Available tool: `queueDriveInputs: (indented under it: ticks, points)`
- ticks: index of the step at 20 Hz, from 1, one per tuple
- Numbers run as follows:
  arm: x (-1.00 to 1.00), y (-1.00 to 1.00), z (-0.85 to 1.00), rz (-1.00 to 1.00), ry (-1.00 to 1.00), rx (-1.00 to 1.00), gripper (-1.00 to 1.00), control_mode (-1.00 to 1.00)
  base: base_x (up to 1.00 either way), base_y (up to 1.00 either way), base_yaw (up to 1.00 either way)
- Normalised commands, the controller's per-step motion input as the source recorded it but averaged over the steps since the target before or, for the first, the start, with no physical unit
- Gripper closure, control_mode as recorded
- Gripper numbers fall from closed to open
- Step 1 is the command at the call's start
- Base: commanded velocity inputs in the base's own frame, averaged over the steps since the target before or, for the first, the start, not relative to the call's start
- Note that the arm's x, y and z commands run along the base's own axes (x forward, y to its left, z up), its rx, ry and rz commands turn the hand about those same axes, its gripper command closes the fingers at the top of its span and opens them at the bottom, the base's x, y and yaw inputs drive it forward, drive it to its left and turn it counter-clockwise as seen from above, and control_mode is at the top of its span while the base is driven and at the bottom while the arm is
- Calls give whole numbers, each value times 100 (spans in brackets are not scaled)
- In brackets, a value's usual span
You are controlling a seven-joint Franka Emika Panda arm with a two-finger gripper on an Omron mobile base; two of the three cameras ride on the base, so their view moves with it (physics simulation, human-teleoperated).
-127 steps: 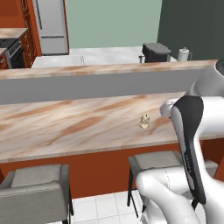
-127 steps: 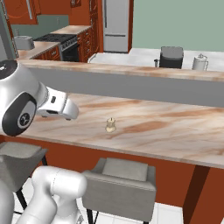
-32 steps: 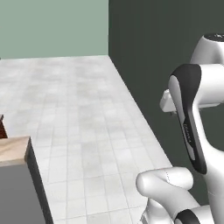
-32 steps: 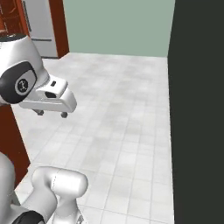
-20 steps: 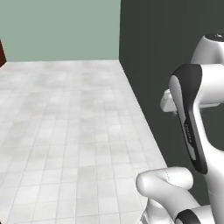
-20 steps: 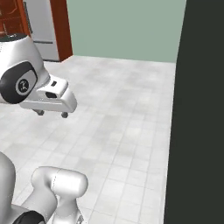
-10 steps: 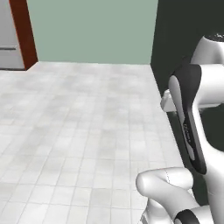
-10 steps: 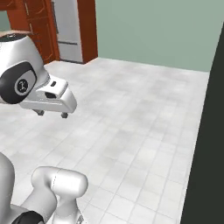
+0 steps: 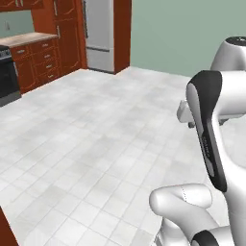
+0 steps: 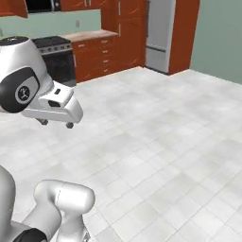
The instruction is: Get the candle and the beer from the cabinet and move them to the dining counter.
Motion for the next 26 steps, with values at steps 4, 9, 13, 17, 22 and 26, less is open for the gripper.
queueDriveInputs:
  ticks: [4, 9, 13, 17, 22, 26]
  points:
    - [0, 0, 0, 0, 0, 0, -100, 100, 100, -3, 75]
    - [0, 0, 0, 0, 0, 0, -100, 100, 100, -7, 78]
    - [0, 0, 0, 0, 0, 0, -100, 100, 100, -25, 72]
    - [0, 0, 0, 0, 0, 0, -100, 100, 94, -81, 52]
    - [0, 0, 0, 0, 0, 0, -100, 100, 97, -100, 25]
    - [0, 0, 0, 0, 0, 0, -100, 100, 100, -100, 18]
